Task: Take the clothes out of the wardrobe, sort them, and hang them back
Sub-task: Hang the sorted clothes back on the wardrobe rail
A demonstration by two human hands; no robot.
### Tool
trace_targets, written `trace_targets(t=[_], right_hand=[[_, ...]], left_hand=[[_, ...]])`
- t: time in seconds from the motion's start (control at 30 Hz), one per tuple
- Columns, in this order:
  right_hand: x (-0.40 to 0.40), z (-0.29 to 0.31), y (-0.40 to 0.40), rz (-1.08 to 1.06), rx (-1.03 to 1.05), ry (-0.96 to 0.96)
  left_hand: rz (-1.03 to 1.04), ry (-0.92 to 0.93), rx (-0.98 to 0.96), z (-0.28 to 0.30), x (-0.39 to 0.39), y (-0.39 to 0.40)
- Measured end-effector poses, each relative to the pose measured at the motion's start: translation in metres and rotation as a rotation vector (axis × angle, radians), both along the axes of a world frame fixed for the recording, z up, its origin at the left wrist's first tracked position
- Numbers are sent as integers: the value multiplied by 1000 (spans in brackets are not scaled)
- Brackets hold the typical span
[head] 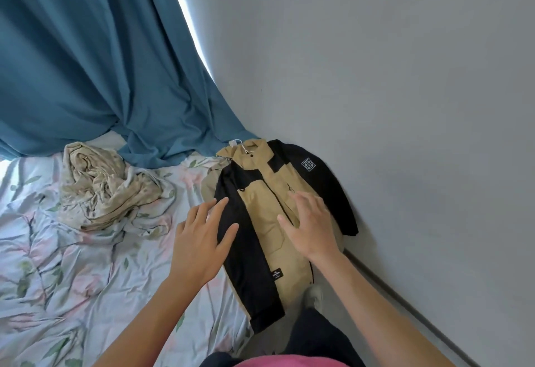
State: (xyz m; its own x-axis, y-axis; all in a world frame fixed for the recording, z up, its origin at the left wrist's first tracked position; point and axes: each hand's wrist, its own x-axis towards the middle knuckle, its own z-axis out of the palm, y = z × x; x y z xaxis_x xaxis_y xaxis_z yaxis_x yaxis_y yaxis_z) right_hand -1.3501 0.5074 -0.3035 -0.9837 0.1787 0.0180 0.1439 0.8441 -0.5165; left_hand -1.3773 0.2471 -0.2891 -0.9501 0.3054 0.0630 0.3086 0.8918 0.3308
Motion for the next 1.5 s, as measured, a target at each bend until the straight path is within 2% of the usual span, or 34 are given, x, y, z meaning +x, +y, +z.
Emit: trace_targets(t=[0.17, 0.43, 0.67, 0.9, 1.0, 1.13, 1.3, 1.43, 1.5], right_hand=[[-98, -38, 58, 91, -13, -45], [-287, -107, 153, 302, 64, -161], [-423, -231, 158, 477, 135, -216], [-528, -343, 155, 475, 239, -216], [-549, -373, 154, 476, 299, -282], [-550, -399, 154, 451, 302, -334], [-527, -404, 153, 464, 251, -361], [-499, -403, 158, 467, 120, -313], [-489, -403, 160, 437, 125, -282]], left_hand=[[104, -40, -46, -30, -68, 38], [290, -143, -127, -93, -220, 126], [380, -376, -203, -232, -311, 162], [429, -379, -212, -346, -386, 143], [518, -381, -89, -379, -420, 136], [590, -501, 93, -411, -447, 132], [600, -469, -19, -423, -444, 134], [596, -487, -10, -426, -421, 136], [581, -481, -29, -427, -411, 135]])
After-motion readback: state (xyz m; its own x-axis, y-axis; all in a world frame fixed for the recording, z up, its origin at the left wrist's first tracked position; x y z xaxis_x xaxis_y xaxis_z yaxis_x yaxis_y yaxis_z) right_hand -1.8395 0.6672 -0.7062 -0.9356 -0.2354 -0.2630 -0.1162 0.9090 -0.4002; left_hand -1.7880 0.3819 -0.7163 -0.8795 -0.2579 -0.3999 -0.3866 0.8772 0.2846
